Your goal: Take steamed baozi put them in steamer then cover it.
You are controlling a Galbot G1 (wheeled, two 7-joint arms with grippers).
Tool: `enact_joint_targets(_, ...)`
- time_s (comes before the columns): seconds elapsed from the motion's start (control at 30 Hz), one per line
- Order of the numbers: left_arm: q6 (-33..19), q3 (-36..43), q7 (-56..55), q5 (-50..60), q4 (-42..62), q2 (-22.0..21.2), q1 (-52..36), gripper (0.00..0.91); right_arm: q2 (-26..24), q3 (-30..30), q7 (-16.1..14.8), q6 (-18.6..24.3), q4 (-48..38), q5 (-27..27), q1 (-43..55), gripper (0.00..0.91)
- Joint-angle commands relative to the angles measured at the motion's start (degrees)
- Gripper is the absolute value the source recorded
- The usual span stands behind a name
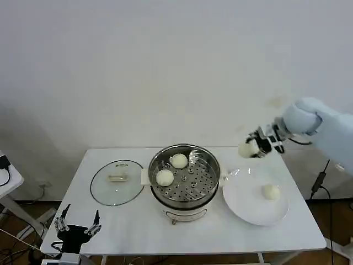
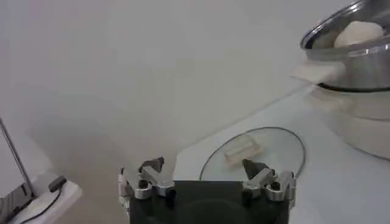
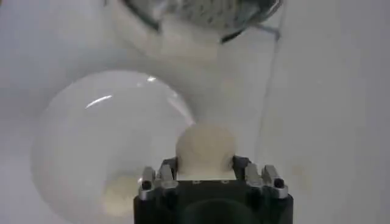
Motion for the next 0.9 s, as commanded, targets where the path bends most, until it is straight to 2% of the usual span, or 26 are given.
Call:
enact_joint_targets(0.03,0.0,-0.4,0.0,0.0,-0.3,-0.1,0.3,0.907,12.0,-5.1,0.2,-1.0,0.9,3.5,7.8,0.605)
enact_joint_targets(0.23,0.0,-1.9,0.0,-0.1,-0.4,-0.5,1.2,0.907,18.6,-5.9,0.1,0.3,1.3,2.2,3.9,0.615)
enact_joint_targets(0.27,0.0,-2.1,0.0,-0.1,-0.5,-0.6,1.3,0.907,19.3,-6.1,0.0,1.2,1.4,1.9,3.2,0.645)
enact_joint_targets(0.47,0.0,-2.9,0.0,-0.1,-0.5,-0.9,1.6,0.907,22.7,-8.3,-0.3,3.5,2.3,0.3,0.5,0.645)
enact_joint_targets(0.6,0.0,-3.1,-0.1,-0.1,-0.2,-1.1,1.7,0.907,23.1,-9.2,-0.5,4.9,2.7,-1.0,-0.8,0.645)
enact_joint_targets(0.9,0.0,-3.5,-0.1,-0.3,0.0,-1.3,1.6,0.907,20.6,-11.4,-1.2,7.9,7.5,-5.8,-1.8,0.645)
